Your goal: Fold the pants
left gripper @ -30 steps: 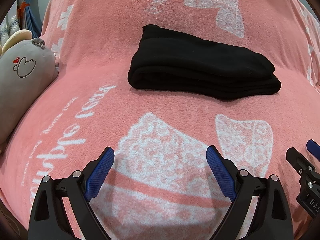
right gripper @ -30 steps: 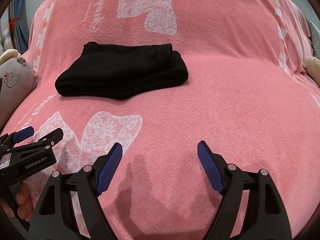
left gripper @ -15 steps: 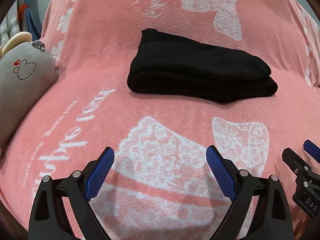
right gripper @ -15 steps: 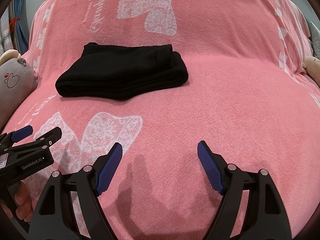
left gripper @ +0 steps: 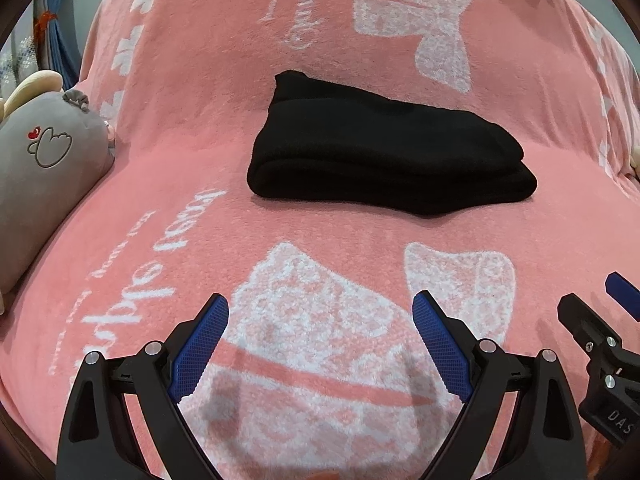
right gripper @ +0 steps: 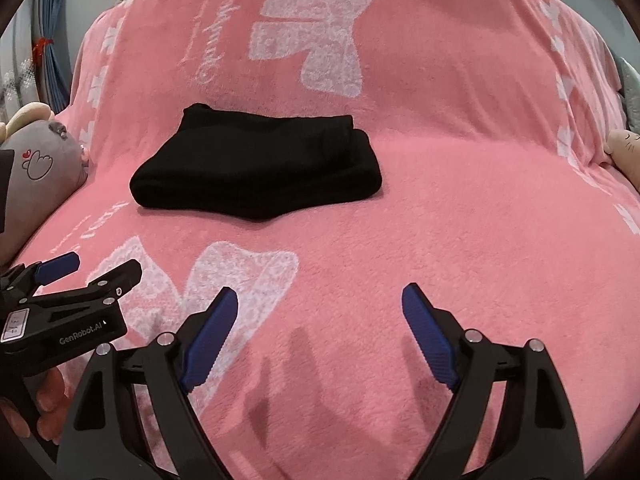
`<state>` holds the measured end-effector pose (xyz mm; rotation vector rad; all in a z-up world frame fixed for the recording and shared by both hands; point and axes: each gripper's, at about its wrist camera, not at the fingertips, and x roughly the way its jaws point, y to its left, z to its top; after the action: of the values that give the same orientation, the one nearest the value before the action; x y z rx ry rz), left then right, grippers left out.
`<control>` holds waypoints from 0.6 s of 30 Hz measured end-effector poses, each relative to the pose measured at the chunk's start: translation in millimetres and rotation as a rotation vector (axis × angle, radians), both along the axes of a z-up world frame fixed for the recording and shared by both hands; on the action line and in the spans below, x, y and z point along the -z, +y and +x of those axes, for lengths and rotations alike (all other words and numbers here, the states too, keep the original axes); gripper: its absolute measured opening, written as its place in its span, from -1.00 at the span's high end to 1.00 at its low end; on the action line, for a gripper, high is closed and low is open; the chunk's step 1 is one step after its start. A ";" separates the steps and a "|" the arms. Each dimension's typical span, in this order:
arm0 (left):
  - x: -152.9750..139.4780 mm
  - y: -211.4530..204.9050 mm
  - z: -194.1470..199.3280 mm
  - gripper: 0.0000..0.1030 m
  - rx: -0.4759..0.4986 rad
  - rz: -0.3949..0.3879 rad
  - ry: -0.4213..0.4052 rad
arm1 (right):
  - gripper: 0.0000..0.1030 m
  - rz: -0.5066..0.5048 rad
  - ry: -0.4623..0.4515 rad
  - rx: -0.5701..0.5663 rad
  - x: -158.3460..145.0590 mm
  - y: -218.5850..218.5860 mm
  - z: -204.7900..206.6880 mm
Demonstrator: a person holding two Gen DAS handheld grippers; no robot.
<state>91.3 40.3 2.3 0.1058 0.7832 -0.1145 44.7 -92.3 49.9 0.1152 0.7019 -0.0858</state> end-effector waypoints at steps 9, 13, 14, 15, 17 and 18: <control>0.2 1.0 -0.2 -0.77 -0.004 -0.001 0.004 | -0.59 -0.003 0.006 0.007 1.2 1.1 0.0; -0.1 1.7 -0.9 -0.77 -0.002 -0.007 -0.001 | -0.59 -0.004 0.010 0.007 2.0 2.0 0.4; -0.2 3.1 -1.6 -0.73 -0.004 -0.017 -0.006 | -0.59 -0.004 0.011 0.008 2.3 1.9 0.6; -1.1 5.0 -3.2 -0.67 -0.009 -0.028 -0.024 | -0.59 -0.002 0.012 0.008 2.5 1.7 0.7; -3.8 7.0 -5.8 -0.67 -0.008 -0.038 -0.048 | -0.59 -0.002 0.012 0.010 2.7 1.4 0.6; -4.9 6.4 -7.1 -0.67 -0.007 -0.031 -0.058 | -0.59 0.000 0.013 0.008 2.9 0.9 0.8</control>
<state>84.2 46.7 7.2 0.0771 0.7232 -0.1167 45.5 -91.4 47.0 0.1172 0.7147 -0.0948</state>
